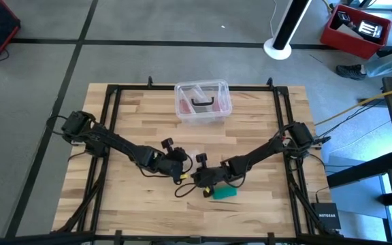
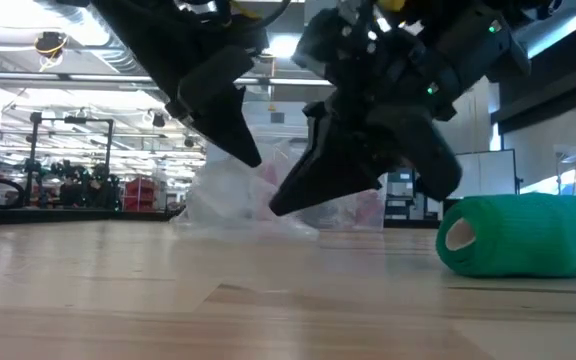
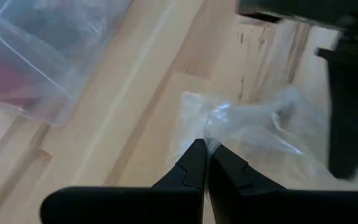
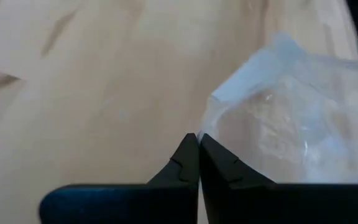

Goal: Roll bandage
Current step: Open the transparent zip lock bag, then put the green bandage inside the transparent zip lock bag

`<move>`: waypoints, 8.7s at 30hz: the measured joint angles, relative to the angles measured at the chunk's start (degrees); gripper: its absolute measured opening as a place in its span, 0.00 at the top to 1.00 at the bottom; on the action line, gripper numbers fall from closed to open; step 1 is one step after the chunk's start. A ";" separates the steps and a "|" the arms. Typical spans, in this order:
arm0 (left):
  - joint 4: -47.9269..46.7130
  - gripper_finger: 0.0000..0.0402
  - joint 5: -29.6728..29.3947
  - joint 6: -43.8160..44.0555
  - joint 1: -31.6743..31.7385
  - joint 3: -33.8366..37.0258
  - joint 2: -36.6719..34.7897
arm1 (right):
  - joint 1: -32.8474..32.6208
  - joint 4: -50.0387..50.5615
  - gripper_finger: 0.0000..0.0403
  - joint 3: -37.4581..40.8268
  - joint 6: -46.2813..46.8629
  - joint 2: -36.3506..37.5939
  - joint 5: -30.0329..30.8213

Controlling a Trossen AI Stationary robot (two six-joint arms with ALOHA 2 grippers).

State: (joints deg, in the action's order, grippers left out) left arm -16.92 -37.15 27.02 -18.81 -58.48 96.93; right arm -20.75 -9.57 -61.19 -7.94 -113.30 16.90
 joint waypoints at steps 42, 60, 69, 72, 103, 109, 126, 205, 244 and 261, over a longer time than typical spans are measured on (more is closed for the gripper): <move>3.25 1.00 -1.63 -0.78 -2.95 0.00 -0.03 | -1.03 0.62 0.59 -0.02 5.53 4.26 3.05; 2.55 1.00 -1.57 -0.60 -2.95 0.00 -0.05 | -9.41 37.35 0.50 -4.55 18.10 16.81 -7.77; 2.59 1.00 -1.57 -0.45 -2.95 0.00 -0.05 | -12.61 36.79 0.33 -4.55 19.51 12.51 -4.66; 2.50 1.00 -1.55 -0.45 -2.93 0.00 -0.05 | -12.23 36.37 0.34 -4.52 19.59 10.36 -3.49; 2.43 1.00 7.33 -2.64 -3.72 -5.11 -0.05 | -11.42 15.30 0.87 -4.52 0.91 18.16 2.85; 2.48 1.00 8.60 -7.02 -4.88 -9.72 -0.05 | -10.45 -2.52 0.87 -4.57 -14.08 17.65 0.82; 1.70 1.00 11.68 -11.69 -6.97 -14.71 0.08 | -9.65 -7.50 0.87 -4.61 -27.10 15.73 -6.90; -7.43 1.00 5.90 14.58 -3.82 -15.02 -0.95 | -8.25 28.30 0.43 -10.21 24.07 13.31 22.97; -0.54 1.00 52.40 13.05 7.66 -18.78 -4.03 | -15.07 53.40 0.59 -17.66 21.16 18.05 16.99; -1.97 1.00 50.01 11.55 7.53 -18.78 -3.97 | -12.82 57.43 0.81 -24.30 21.64 17.68 11.32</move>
State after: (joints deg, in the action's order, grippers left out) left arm -18.88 12.86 38.57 -11.27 -77.25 92.97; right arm -33.56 47.86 -85.49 13.69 -95.61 28.22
